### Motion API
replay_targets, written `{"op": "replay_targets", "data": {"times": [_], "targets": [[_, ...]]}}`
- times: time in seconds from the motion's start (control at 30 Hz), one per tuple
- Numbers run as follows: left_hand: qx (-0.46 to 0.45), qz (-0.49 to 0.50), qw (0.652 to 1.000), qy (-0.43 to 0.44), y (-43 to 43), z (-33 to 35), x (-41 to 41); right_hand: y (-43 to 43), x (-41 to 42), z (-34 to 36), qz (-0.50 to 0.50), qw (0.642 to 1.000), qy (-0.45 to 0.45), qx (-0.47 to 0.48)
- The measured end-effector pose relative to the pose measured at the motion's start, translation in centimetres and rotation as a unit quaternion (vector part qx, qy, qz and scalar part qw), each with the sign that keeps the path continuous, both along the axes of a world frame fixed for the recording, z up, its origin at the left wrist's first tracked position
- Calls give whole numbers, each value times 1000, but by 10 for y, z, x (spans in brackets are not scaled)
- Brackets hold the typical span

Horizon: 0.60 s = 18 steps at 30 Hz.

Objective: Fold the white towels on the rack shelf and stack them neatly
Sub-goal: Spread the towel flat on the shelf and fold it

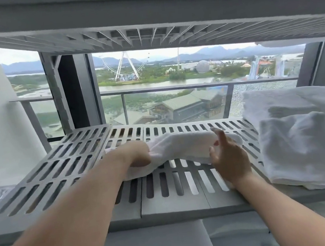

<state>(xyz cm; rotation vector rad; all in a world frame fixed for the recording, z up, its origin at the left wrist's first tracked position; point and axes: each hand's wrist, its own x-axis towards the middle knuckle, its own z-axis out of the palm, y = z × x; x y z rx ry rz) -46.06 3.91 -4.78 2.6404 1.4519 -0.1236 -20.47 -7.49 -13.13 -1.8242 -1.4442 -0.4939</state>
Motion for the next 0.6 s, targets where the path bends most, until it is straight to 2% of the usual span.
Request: {"op": "replay_targets", "data": {"times": [0.07, 0.23, 0.33, 0.43, 0.5, 0.6], "targets": [[-38, -21, 999, 6, 6, -8, 0, 6, -6, 4, -23, 999, 39, -15], [8, -36, 999, -16, 15, -18, -8, 24, -7, 15, -63, 987, 54, -136], [5, -22, 998, -51, 12, -15, -11, 27, -6, 16, -57, 986, 51, -148], [5, -4, 1000, -30, 9, -7, -6, 19, -3, 13, -3, 993, 57, -103], [34, 14, 999, -14, 8, -5, -2, 13, 0, 5, 40, 995, 24, -87], [109, 43, 993, -19, 0, -8, 5, 9, 9, -4, 61, 988, -53, -133]]}}
